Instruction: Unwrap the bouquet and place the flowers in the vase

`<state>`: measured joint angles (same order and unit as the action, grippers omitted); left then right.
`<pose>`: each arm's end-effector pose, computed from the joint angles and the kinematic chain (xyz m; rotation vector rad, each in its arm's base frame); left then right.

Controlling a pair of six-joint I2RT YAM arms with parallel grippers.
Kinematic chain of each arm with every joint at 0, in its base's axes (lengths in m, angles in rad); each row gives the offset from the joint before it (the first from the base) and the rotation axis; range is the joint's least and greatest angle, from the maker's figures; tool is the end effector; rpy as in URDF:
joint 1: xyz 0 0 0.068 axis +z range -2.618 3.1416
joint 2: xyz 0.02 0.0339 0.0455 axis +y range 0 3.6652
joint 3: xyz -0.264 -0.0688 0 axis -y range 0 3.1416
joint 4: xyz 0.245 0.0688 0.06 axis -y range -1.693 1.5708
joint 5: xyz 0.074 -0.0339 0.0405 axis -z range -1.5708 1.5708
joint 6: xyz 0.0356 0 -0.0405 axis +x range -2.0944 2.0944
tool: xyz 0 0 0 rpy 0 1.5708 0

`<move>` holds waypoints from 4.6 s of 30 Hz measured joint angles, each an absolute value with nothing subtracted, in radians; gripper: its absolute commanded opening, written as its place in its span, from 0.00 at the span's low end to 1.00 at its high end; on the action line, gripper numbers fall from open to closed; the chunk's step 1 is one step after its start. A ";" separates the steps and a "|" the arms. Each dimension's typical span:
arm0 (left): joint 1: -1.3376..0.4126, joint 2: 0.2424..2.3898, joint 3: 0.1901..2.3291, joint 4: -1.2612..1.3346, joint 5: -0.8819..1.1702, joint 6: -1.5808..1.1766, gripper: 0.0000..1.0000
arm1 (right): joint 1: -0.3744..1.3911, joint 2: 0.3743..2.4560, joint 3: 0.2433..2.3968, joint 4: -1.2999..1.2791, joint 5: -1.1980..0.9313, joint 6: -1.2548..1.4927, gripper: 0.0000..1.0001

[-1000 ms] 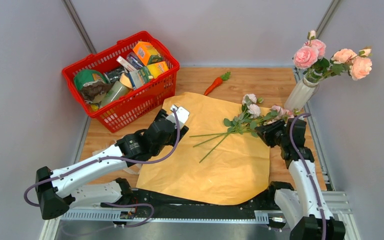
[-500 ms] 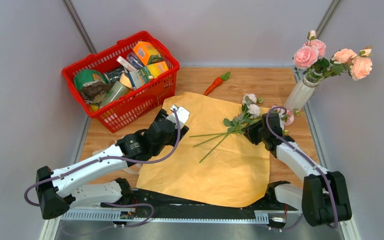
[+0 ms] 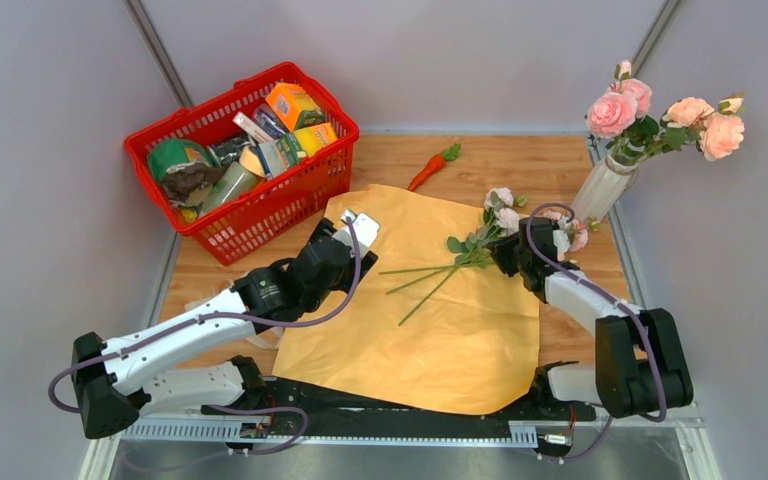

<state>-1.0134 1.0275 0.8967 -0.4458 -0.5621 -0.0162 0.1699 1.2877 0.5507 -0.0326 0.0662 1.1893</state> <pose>0.1333 -0.1780 0.3103 0.6900 1.9308 -0.0321 0.2435 0.0394 0.1706 1.2085 2.0925 0.5809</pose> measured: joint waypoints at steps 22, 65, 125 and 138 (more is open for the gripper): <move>-1.014 1.027 0.897 -0.445 -0.562 -0.016 0.77 | 0.170 1.522 0.601 0.055 0.086 1.230 0.13; -1.014 1.027 0.897 -0.446 -0.570 -0.016 0.77 | 0.220 1.380 0.590 -0.072 0.114 1.207 0.00; -1.014 1.027 0.897 -0.445 -0.570 -0.016 0.77 | 0.530 0.837 1.012 0.276 0.284 -0.143 0.00; -1.014 1.027 0.897 -0.445 -0.570 -0.016 0.77 | 0.106 0.835 1.073 0.335 0.270 -0.361 0.00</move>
<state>-1.0142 1.0267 0.8967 -0.4454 -0.5705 -0.0162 0.1062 0.8349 1.0729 0.3347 0.2699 -0.3607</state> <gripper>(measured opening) 0.771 0.013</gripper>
